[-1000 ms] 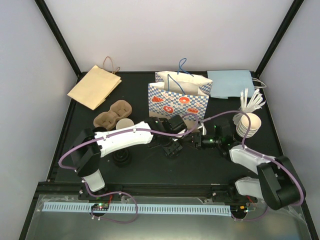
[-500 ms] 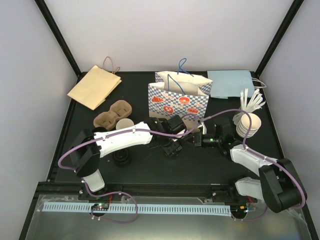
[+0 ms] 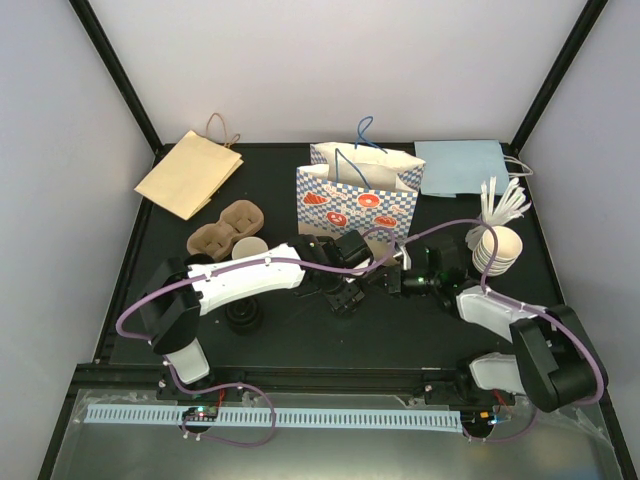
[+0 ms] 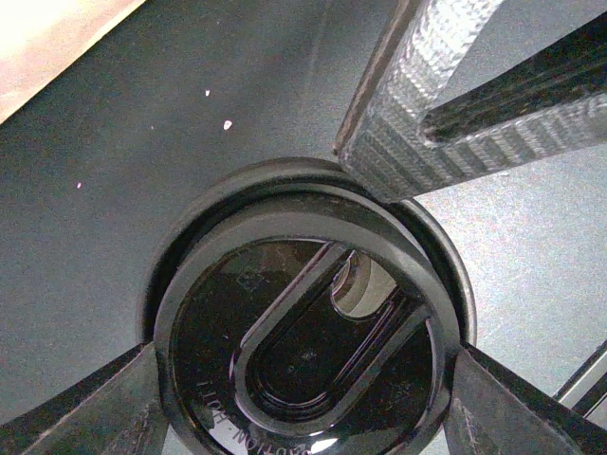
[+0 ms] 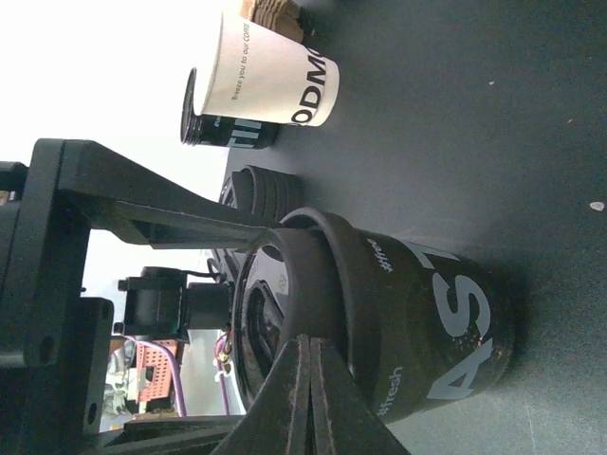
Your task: Pack the takeout coffee
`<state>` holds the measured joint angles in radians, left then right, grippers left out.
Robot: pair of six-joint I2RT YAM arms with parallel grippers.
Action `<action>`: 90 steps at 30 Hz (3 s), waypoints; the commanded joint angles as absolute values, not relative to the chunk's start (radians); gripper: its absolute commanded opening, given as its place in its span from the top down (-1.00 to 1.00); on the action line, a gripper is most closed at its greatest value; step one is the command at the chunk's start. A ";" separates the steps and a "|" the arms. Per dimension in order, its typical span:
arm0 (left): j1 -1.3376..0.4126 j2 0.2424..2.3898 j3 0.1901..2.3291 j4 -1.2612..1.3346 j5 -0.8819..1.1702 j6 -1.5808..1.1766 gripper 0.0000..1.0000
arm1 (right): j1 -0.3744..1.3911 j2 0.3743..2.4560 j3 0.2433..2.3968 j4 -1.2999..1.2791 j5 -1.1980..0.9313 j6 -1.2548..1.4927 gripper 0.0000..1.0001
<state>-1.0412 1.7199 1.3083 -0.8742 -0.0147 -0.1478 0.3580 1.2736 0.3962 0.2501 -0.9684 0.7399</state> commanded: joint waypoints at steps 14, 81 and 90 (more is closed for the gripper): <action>-1.057 1.845 1.195 -0.946 0.097 -0.141 -0.20 | 0.379 1.401 0.415 0.314 -0.947 0.767 0.98; -1.043 1.736 1.390 -1.050 0.027 -0.204 -0.97 | 0.387 0.904 0.525 -0.343 -0.485 0.424 0.60; -1.057 1.779 1.469 -1.159 -0.104 -0.230 -0.89 | 0.387 0.914 0.504 -0.332 -0.489 0.422 0.58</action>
<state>-1.0431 1.7634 1.3830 -1.0550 0.0017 -0.1997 0.3912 0.9157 0.5014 -0.3405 -0.4915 0.4419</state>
